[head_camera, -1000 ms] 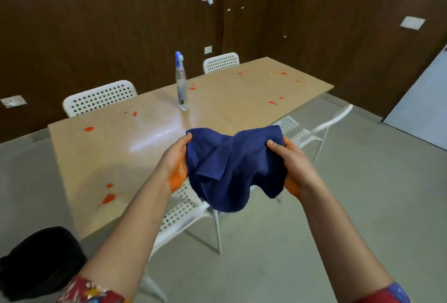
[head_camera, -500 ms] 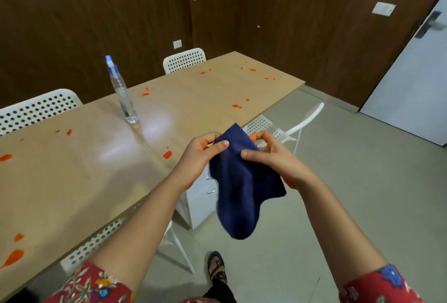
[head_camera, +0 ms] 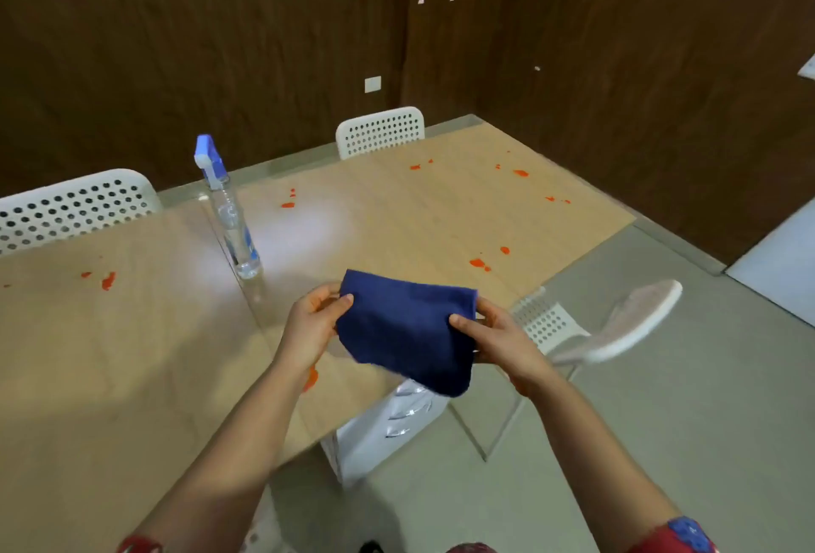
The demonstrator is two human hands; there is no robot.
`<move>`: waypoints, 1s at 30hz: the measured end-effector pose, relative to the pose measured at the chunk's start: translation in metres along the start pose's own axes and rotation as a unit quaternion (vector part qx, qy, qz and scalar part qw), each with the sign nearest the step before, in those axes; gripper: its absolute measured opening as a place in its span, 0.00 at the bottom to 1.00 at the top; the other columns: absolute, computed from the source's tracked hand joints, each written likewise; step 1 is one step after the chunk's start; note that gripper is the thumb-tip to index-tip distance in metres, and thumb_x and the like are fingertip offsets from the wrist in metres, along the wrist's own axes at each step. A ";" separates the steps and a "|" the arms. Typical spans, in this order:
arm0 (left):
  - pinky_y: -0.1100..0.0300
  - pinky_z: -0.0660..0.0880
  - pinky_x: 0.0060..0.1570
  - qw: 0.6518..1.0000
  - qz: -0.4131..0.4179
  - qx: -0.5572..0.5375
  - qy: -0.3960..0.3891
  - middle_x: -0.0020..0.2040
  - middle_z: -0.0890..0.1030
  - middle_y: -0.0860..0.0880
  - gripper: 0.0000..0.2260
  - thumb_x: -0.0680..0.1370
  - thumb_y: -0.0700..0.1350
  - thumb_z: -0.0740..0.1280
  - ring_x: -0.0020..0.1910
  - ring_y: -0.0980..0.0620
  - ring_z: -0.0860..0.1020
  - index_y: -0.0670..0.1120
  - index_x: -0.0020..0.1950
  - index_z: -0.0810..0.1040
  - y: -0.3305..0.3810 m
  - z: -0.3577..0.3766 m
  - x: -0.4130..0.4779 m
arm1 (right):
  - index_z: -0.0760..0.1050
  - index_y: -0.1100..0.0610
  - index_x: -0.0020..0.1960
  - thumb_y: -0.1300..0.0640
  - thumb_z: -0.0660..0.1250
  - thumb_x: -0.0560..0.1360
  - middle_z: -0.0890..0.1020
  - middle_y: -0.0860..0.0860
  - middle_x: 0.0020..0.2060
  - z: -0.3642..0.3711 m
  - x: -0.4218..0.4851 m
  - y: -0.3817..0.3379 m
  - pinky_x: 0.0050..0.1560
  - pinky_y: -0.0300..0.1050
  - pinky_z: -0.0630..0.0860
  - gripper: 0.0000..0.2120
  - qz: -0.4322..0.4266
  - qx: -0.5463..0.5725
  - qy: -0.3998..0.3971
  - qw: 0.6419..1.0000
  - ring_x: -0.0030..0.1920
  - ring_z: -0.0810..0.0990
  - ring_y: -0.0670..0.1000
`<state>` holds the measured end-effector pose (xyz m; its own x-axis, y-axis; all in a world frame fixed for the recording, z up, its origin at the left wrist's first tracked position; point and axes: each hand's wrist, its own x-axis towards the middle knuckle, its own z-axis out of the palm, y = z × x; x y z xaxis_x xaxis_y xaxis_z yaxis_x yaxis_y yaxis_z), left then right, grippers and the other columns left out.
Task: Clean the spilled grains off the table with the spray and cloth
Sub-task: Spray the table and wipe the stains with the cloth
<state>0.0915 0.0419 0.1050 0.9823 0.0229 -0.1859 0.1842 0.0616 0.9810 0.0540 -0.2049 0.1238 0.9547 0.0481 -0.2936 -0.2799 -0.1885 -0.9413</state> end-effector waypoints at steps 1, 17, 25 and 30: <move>0.65 0.75 0.42 1.000 -0.002 0.003 0.020 0.45 0.82 0.50 0.07 0.79 0.37 0.64 0.44 0.53 0.79 0.46 0.52 0.79 -0.001 -0.003 0.012 | 0.76 0.49 0.59 0.55 0.66 0.79 0.85 0.48 0.49 0.002 0.018 -0.003 0.44 0.42 0.80 0.09 -0.007 -0.015 -0.003 1.000 0.49 0.84 0.49; 0.64 0.73 0.50 0.937 -0.063 0.152 0.307 0.54 0.82 0.50 0.18 0.75 0.30 0.61 0.56 0.51 0.79 0.49 0.53 0.80 -0.040 -0.063 0.137 | 0.82 0.49 0.56 0.71 0.59 0.71 0.82 0.42 0.55 0.030 0.275 -0.007 0.58 0.33 0.70 0.24 -0.162 -0.417 -0.223 0.866 0.58 0.78 0.41; 0.57 0.72 0.62 0.871 0.027 0.051 0.489 0.66 0.75 0.52 0.25 0.74 0.42 0.72 0.64 0.54 0.74 0.46 0.69 0.68 0.001 -0.086 0.194 | 0.80 0.48 0.57 0.64 0.59 0.78 0.82 0.42 0.54 0.053 0.334 -0.006 0.58 0.37 0.75 0.17 -0.135 -0.400 -0.303 0.854 0.54 0.79 0.41; 0.66 0.76 0.52 0.879 0.070 0.056 0.469 0.58 0.80 0.50 0.20 0.74 0.42 0.72 0.55 0.60 0.78 0.43 0.65 0.73 0.011 -0.099 0.201 | 0.77 0.48 0.59 0.63 0.63 0.78 0.80 0.40 0.54 0.119 0.338 -0.046 0.60 0.38 0.74 0.15 -0.155 -0.247 -0.288 0.912 0.58 0.79 0.43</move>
<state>0.2871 0.1455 0.0728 0.5449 0.8382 0.0241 0.1179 -0.1051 0.9874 0.3775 -0.0627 0.0483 0.7289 0.6549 -0.1997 0.2095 -0.4911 -0.8455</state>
